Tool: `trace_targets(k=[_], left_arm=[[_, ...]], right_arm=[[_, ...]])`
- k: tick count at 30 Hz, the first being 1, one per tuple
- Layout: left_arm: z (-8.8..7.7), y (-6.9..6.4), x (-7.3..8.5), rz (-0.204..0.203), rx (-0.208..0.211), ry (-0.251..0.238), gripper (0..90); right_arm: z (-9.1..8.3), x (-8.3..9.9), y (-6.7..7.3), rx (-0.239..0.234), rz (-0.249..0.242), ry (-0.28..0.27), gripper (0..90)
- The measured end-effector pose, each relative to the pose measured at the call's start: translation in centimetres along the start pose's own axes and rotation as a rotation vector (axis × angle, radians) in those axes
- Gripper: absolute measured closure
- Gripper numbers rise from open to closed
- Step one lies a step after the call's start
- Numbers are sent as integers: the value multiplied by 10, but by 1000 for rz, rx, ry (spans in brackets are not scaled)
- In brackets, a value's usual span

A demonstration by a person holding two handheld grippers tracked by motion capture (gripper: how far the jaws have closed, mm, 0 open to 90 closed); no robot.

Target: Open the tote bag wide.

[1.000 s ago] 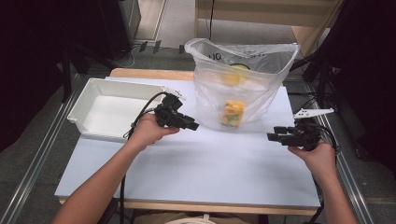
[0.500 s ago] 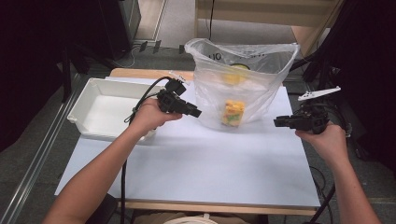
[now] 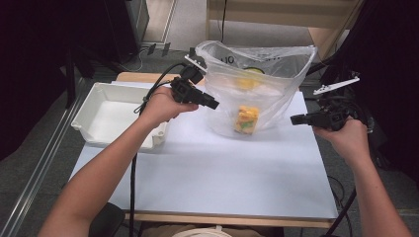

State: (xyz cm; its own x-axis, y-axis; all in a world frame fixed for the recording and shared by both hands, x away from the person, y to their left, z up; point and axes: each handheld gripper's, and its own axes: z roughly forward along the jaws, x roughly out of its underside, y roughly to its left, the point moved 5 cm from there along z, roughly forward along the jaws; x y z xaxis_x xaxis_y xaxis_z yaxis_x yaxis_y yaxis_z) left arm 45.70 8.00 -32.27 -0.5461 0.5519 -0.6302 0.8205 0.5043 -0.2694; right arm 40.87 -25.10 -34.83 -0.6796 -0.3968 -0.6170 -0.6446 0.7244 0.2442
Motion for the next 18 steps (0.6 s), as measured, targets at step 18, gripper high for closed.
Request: trace_targets(k=[18], left_arm=[[-5, 9, -50, -16, -10, 16, 765]], right_arm=[[-23, -46, -1, 20, -48, -28, 900]])
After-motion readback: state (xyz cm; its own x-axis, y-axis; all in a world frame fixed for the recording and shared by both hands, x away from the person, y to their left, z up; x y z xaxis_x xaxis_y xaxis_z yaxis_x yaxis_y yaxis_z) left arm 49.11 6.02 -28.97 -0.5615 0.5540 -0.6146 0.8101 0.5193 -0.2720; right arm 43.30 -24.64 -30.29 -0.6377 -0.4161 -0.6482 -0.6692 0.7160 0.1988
